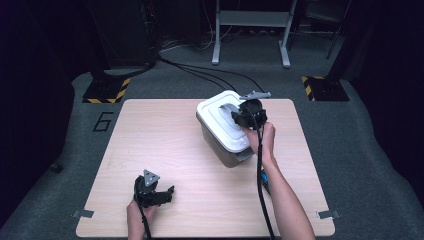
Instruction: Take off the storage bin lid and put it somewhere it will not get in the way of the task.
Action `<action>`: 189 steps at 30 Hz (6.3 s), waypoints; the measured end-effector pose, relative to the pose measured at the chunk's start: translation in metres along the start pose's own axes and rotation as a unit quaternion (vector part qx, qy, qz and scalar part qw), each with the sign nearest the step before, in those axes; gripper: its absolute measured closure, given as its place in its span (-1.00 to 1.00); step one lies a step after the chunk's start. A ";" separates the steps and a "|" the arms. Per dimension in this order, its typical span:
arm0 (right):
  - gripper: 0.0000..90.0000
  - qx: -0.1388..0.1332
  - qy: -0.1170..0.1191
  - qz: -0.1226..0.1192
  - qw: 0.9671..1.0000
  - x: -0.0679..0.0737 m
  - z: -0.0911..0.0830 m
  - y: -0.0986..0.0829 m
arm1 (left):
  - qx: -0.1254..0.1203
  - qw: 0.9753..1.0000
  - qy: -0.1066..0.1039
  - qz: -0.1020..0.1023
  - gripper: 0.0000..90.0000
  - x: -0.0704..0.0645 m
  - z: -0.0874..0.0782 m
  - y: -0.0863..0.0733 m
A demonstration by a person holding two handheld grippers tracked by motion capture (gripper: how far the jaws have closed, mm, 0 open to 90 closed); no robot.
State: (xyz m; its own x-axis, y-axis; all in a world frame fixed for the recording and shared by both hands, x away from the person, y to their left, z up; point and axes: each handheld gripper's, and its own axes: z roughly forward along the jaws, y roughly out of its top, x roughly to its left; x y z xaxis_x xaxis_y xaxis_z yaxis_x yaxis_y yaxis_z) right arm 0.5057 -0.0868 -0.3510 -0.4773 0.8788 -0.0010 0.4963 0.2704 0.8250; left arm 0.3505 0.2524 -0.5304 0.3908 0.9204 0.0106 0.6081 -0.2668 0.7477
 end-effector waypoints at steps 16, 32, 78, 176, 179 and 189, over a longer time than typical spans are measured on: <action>0.48 -0.021 -0.013 0.013 1.000 -0.030 -0.029 0.003 | 0.002 1.000 -0.002 0.001 -0.70 0.000 0.000 0.000; 0.48 -0.027 -0.039 0.032 0.998 -0.058 -0.046 0.000 | 0.005 1.000 -0.003 -0.002 -0.70 0.001 0.000 0.000; 0.49 -0.028 -0.134 0.099 0.986 -0.133 -0.066 -0.035 | 0.001 1.000 -0.001 -0.001 -0.70 0.000 0.000 0.000; -0.56 0.057 -0.092 0.132 0.985 -0.147 -0.005 -0.124 | -0.001 1.000 0.002 -0.001 -0.70 -0.001 0.000 0.000; -0.60 0.055 -0.081 0.113 0.989 -0.136 -0.014 -0.123 | -0.001 1.000 0.002 -0.002 -0.70 -0.001 0.000 0.000; -0.71 0.061 -0.044 0.070 0.995 -0.116 -0.034 -0.135 | 0.000 1.000 0.002 0.000 -0.70 -0.001 0.000 0.000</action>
State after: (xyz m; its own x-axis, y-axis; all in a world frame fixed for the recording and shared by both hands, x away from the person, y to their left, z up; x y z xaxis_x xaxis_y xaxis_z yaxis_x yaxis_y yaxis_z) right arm 0.4693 -0.2389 -0.4432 -0.3348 0.9407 0.0541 0.6402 0.1849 0.7456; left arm 0.3503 0.2519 -0.5304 0.3873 0.9219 0.0129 0.6078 -0.2659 0.7482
